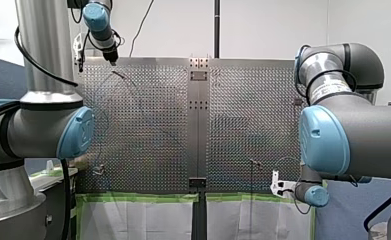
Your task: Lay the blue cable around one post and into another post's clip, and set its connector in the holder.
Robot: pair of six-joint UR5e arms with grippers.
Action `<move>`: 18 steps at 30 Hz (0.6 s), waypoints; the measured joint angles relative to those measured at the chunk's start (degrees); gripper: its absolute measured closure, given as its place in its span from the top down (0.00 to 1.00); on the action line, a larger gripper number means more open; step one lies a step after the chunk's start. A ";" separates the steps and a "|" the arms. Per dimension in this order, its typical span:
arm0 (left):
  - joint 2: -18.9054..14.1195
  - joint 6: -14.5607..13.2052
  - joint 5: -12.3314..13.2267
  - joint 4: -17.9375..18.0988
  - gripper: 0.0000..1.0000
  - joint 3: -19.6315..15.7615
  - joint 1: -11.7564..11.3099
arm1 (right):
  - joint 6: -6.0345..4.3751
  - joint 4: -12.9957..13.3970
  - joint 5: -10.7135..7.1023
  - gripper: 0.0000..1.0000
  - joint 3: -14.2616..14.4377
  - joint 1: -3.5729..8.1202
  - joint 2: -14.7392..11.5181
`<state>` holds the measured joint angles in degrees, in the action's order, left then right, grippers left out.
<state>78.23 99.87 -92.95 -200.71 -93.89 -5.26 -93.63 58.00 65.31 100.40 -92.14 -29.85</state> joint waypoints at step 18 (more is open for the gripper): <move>3.51 1.86 -5.33 -9.83 1.00 9.80 4.26 | -0.21 -0.06 0.00 0.00 0.02 -0.08 0.00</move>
<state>81.74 101.73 -98.28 -210.54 -84.09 -0.99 -93.84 57.94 65.31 100.42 -92.22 -29.85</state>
